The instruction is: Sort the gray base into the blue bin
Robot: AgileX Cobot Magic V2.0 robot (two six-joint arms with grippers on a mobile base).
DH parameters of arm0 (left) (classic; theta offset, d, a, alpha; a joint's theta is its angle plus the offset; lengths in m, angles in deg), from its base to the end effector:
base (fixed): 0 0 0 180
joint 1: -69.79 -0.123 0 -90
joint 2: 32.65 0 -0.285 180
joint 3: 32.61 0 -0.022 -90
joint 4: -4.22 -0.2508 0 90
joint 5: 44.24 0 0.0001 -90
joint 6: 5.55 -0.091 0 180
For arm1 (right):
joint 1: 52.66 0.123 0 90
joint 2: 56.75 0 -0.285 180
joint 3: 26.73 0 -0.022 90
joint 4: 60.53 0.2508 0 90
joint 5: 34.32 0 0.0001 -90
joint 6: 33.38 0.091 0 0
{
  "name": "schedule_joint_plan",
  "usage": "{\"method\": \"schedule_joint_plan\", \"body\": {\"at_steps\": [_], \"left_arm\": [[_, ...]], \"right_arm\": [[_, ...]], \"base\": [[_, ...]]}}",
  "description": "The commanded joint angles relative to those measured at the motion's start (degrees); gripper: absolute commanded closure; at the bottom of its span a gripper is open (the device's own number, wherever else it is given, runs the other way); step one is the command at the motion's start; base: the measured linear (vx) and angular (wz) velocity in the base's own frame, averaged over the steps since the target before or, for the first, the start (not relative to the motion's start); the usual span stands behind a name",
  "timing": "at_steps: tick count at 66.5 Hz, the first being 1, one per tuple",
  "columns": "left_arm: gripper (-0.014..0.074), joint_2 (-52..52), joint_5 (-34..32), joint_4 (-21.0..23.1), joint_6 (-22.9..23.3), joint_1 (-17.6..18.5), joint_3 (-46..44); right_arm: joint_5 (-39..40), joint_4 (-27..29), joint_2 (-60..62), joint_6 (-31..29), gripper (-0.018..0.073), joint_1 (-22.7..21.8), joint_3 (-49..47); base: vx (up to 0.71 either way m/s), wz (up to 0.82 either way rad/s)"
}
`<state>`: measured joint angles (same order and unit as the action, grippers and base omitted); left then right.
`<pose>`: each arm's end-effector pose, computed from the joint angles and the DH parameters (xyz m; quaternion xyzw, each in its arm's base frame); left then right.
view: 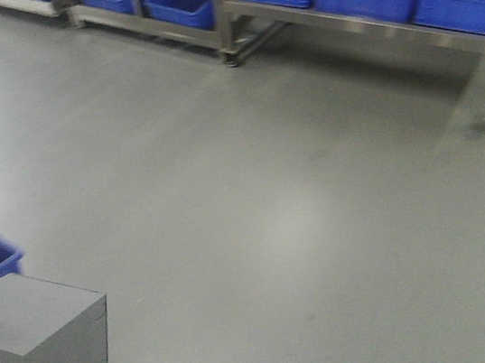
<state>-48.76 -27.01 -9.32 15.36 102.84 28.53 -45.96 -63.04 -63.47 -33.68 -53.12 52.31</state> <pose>0.0508 -0.0255 0.2724 0.1357 0.7188 -0.2149 0.6471 0.0557 -0.0013 0.1850 -0.0122 0.7511 -0.0219 0.6597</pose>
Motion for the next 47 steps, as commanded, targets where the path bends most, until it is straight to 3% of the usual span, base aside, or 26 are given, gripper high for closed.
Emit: {"method": "schedule_joint_plan", "body": {"at_steps": [1,47], "left_arm": [[0.0603,-0.3,-6.3,0.2,0.2,0.3,-1.7],[0.0603,-0.3,-6.3,0.2,0.2,0.3,-1.7]], "right_arm": [[4.4,-0.5,0.4,-0.4,0.0564,0.2,0.3],[4.4,-0.5,0.4,-0.4,0.0564,0.2,0.3]], "base": [[0.05,-0.72],[0.12,-0.8]]}}
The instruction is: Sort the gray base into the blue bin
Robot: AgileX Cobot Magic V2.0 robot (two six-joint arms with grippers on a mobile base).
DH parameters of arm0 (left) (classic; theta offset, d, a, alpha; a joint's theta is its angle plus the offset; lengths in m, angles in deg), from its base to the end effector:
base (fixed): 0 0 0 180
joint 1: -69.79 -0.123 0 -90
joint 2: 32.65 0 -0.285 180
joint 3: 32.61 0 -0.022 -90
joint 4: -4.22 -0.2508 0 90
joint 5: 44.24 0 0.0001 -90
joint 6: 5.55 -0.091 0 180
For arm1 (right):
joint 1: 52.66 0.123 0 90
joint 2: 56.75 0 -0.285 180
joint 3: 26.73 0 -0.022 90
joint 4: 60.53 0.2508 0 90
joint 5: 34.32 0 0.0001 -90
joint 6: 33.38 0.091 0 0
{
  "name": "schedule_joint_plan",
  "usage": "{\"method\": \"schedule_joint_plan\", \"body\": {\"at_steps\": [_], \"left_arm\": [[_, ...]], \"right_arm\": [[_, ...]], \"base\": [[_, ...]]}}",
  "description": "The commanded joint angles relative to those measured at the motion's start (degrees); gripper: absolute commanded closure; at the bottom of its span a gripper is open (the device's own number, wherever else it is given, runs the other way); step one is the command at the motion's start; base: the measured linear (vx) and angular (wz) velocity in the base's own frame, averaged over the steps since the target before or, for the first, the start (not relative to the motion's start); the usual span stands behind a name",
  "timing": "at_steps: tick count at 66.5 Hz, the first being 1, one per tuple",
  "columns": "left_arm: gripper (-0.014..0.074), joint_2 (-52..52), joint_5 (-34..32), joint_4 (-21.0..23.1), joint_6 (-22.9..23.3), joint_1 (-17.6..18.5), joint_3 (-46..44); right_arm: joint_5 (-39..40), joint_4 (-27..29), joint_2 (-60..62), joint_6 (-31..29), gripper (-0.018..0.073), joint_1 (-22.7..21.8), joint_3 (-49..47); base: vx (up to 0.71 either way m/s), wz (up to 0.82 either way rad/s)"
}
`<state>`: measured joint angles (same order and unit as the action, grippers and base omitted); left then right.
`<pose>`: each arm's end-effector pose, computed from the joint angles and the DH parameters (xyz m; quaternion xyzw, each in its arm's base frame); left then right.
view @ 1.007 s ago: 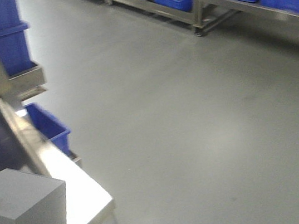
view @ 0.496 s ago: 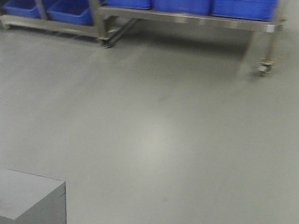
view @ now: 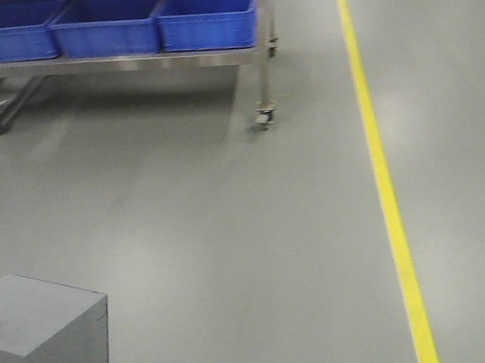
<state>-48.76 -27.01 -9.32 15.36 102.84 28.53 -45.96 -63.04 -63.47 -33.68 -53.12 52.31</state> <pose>0.0508 -0.0255 0.2724 0.1357 0.7188 -0.2149 0.6471 0.0557 -0.0013 0.1850 -0.0122 0.7511 -0.0219 0.6597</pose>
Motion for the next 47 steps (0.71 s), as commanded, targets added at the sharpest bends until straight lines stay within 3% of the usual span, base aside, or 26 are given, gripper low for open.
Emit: {"method": "schedule_joint_plan", "body": {"at_steps": [1,22,47], "left_arm": [[0.0603,-0.3,-6.3,0.2,0.2,0.3,-1.7],[0.0603,-0.3,-6.3,0.2,0.2,0.3,-1.7],[0.0603,-0.3,-6.3,0.2,0.2,0.3,-1.7]], "right_arm": [[4.4,-0.5,0.4,-0.4,0.0564,0.2,0.3],[4.3,-0.5,0.4,-0.4,0.0564,0.2,0.3],[4.3,-0.5,0.4,-0.4,0.0564,0.2,0.3]], "base": [[0.2,-0.59],[0.25,-0.4],[0.35,-0.06]]}}
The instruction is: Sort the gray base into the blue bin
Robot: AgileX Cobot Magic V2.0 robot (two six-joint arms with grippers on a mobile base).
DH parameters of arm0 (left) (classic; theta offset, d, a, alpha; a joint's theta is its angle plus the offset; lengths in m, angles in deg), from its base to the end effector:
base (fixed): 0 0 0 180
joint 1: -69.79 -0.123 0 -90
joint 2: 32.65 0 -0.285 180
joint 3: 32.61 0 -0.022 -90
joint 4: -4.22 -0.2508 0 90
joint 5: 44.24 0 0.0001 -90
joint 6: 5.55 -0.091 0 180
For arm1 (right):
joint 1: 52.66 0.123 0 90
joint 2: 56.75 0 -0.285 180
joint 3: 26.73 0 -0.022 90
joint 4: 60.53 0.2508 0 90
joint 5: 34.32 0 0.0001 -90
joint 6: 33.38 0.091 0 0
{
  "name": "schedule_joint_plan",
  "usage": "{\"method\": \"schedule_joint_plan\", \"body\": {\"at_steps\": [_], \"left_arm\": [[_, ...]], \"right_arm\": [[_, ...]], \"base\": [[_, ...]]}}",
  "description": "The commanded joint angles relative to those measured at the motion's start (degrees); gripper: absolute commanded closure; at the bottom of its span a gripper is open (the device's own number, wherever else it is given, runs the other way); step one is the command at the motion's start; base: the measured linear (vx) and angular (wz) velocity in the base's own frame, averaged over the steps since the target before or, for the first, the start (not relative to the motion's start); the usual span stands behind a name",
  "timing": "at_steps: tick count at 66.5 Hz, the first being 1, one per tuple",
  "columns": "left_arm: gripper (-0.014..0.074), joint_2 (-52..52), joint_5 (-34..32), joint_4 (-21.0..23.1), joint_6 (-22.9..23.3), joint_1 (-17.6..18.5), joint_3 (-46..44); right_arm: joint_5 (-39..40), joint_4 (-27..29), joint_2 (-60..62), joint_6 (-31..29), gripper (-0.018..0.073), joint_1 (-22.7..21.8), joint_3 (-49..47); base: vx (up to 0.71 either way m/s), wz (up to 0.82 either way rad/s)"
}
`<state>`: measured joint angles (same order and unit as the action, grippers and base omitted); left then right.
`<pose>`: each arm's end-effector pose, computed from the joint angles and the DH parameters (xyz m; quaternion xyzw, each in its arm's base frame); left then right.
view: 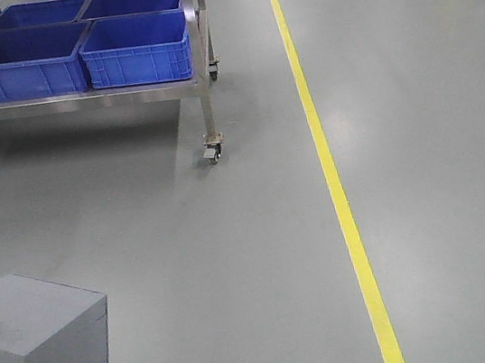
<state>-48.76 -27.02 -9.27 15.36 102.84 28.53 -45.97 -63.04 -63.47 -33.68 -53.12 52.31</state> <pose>0.0508 -0.0255 0.2724 0.1355 0.7188 -0.2153 0.6470 0.0557 -0.0013 0.1850 -0.0121 0.7512 -0.0219 0.6596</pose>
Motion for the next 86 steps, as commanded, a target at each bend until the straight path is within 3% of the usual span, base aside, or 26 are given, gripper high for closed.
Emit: {"method": "schedule_joint_plan", "body": {"at_steps": [1,86], "left_arm": [[0.0603,-0.3,-6.3,0.2,0.2,0.3,-1.7],[0.0603,-0.3,-6.3,0.2,0.2,0.3,-1.7]], "right_arm": [[4.3,-0.5,0.4,-0.4,0.0564,0.2,0.3],[4.4,-0.5,0.4,-0.4,0.0564,0.2,0.3]], "base": [[0.38,-0.01],[0.44,-0.03]]}}
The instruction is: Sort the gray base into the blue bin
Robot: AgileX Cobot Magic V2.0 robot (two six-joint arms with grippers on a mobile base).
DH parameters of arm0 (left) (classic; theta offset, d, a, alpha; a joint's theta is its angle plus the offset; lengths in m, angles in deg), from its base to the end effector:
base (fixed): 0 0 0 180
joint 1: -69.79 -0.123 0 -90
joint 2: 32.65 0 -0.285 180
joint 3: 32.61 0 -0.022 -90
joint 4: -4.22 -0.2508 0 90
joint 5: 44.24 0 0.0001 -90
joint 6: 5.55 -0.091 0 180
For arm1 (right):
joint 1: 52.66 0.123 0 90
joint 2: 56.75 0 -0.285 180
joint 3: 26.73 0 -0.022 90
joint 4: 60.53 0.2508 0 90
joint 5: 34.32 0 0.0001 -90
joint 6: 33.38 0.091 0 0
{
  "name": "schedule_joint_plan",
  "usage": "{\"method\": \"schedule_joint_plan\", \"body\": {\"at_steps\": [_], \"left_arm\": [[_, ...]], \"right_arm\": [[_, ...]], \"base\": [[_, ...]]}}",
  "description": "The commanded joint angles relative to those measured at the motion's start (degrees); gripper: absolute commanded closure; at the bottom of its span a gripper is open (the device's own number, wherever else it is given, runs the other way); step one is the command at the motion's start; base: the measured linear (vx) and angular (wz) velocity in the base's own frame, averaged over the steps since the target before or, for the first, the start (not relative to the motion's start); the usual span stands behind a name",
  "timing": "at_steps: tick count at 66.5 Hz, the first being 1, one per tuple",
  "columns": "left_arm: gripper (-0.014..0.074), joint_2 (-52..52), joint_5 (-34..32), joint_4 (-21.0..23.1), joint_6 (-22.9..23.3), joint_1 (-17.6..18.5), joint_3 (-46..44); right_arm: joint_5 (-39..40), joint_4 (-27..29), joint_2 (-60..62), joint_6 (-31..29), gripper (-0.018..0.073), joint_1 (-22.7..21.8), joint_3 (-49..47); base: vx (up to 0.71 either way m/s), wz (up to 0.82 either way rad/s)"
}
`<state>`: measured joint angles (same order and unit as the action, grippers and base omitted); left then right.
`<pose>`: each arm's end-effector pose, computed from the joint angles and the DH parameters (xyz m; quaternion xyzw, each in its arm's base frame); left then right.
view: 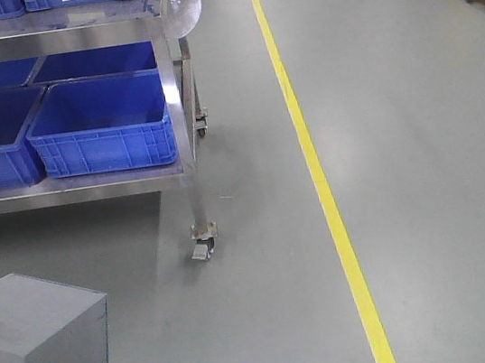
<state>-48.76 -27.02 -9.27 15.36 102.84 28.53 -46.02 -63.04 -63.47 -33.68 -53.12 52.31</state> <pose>0.0508 -0.0255 0.2724 0.1355 0.7188 -0.2153 0.6470 0.0557 -0.0013 0.1849 -0.0121 0.7514 -0.0219 0.6593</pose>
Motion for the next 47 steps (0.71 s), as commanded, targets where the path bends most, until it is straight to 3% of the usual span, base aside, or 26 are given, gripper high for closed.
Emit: {"method": "schedule_joint_plan", "body": {"at_steps": [1,24,47], "left_arm": [[0.0603,-0.3,-6.3,0.2,0.2,0.3,-1.7],[0.0603,-0.3,-6.3,0.2,0.2,0.3,-1.7],[0.0603,-0.3,-6.3,0.2,0.2,0.3,-1.7]], "right_arm": [[4.4,-0.5,0.4,-0.4,0.0564,0.2,0.3],[4.4,-0.5,0.4,-0.4,0.0564,0.2,0.3],[4.4,-0.5,0.4,-0.4,0.0564,0.2,0.3]], "base": [[0.41,0.04],[0.37,0.19],[0.32,0.81]]}}
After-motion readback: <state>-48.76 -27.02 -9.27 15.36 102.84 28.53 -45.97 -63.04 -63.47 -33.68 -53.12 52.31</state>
